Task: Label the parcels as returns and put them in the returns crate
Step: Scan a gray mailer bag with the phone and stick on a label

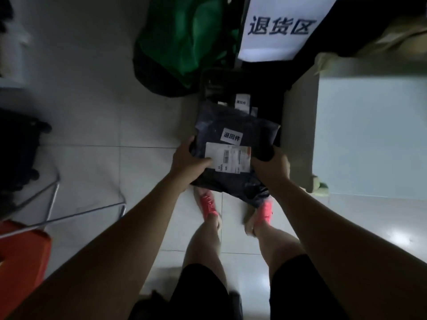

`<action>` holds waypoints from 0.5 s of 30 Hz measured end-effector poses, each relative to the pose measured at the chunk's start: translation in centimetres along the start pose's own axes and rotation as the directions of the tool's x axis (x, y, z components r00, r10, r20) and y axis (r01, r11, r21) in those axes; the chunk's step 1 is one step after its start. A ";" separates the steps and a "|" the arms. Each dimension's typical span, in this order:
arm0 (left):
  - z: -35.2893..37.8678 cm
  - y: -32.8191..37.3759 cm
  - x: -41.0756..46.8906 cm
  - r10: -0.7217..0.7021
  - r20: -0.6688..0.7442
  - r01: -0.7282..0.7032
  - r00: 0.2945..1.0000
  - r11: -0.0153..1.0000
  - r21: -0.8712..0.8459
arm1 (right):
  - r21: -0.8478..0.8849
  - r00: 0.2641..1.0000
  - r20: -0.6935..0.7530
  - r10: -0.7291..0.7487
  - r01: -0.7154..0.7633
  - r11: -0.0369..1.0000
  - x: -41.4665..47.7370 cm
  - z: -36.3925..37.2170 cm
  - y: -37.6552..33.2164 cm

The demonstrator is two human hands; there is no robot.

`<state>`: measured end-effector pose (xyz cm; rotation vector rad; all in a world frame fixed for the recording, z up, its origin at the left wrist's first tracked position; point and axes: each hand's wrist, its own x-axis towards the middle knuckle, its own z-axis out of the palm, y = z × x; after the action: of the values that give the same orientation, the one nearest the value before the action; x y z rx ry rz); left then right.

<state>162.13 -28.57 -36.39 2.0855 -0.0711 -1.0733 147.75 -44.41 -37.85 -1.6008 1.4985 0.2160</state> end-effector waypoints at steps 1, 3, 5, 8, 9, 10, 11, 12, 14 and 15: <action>0.5 -0.6 1.7 0.010 0.018 -0.010 1.000 1.000 0.007 | 0.005 1.000 -0.012 0.015 -0.015 1.000 1.3 0.7 0.2; 2.2 -1.9 5.4 0.050 0.033 -0.051 0.998 0.998 0.025 | 0.003 0.998 -0.038 0.044 -0.043 0.999 5.0 2.0 1.2; 3.9 -3.6 9.3 0.096 -0.006 -0.096 0.995 0.995 0.023 | 0.031 0.996 -0.078 0.052 -0.050 0.998 9.4 3.5 1.9; 7.0 -6.0 15.8 0.134 -0.050 -0.136 0.990 0.990 -0.029 | 0.024 0.996 -0.090 0.002 0.000 1.000 16.4 5.7 2.1; 7.9 -6.7 18.1 0.143 -0.057 -0.145 0.988 0.988 -0.044 | 0.008 0.995 -0.095 -0.025 0.026 1.000 18.8 6.7 2.3; 8.8 -7.3 20.5 0.155 -0.062 -0.159 0.986 0.986 -0.056 | 0.002 0.993 -0.099 -0.060 0.060 0.998 21.1 7.7 2.5; 9.6 -8.2 22.9 0.167 -0.078 -0.172 0.983 0.983 -0.064 | -0.008 0.991 -0.101 -0.087 0.086 0.996 23.2 8.7 2.5; 10.4 -9.1 25.2 0.187 -0.104 -0.194 0.977 0.979 -0.062 | -0.004 0.987 -0.102 -0.121 0.121 0.993 25.4 10.0 2.7; 12.0 -10.5 29.4 0.224 -0.186 -0.232 0.957 0.973 -0.020 | -0.001 0.980 -0.106 -0.169 0.170 0.985 29.3 12.1 3.2; 13.0 -11.2 31.2 0.246 -0.217 -0.247 0.945 0.969 0.022 | -0.012 0.978 -0.102 -0.183 0.183 0.983 31.3 12.9 3.6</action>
<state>169.84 -40.32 -69.11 2.1111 -0.2149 -0.6898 158.05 -57.07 -67.74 -1.7633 1.4172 0.0318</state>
